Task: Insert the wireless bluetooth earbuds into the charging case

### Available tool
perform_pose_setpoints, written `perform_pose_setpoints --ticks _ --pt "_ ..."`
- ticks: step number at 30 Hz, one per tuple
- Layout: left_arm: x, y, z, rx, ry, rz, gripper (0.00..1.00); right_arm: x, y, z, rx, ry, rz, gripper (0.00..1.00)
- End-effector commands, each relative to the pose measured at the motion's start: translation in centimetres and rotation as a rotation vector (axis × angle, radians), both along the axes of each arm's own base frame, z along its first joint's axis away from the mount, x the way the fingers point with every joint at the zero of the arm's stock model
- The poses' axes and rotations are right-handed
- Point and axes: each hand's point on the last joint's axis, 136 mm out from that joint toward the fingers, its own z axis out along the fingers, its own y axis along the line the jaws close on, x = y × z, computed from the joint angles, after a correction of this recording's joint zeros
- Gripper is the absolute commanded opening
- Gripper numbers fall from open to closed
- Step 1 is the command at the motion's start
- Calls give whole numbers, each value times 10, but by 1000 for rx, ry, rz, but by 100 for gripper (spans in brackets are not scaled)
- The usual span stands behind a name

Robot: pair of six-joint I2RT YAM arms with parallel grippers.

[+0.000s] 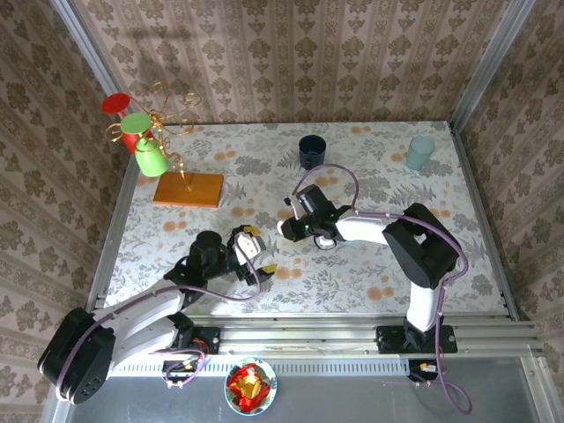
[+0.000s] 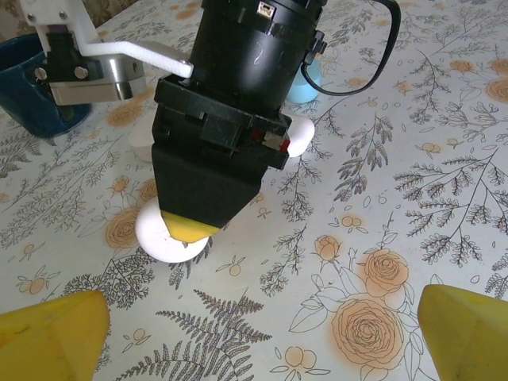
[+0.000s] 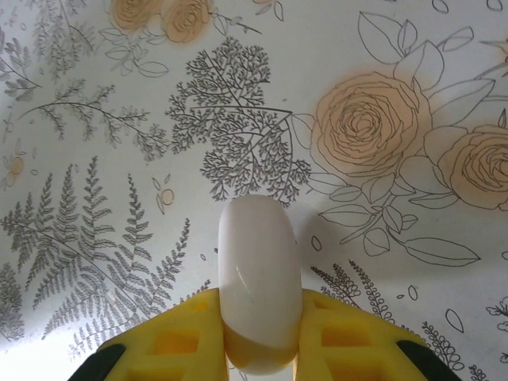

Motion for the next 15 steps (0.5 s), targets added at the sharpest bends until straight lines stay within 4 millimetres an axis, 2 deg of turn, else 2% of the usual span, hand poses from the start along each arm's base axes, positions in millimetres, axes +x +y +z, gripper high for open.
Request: perform_pose_setpoints --ticks 1,4,7,12,15 --pt "9 0 9 -8 -9 23 100 7 2 3 10 5 -15 22" --pt "14 1 7 -8 6 49 100 8 -2 1 1 8 -26 26" --pt "18 5 6 -15 13 81 99 9 -6 6 -1 -5 -26 31" --pt "32 14 12 -47 16 155 98 16 -20 30 -6 -82 -51 51" --pt "38 20 22 -93 -9 198 99 21 -32 50 9 -159 -76 63"
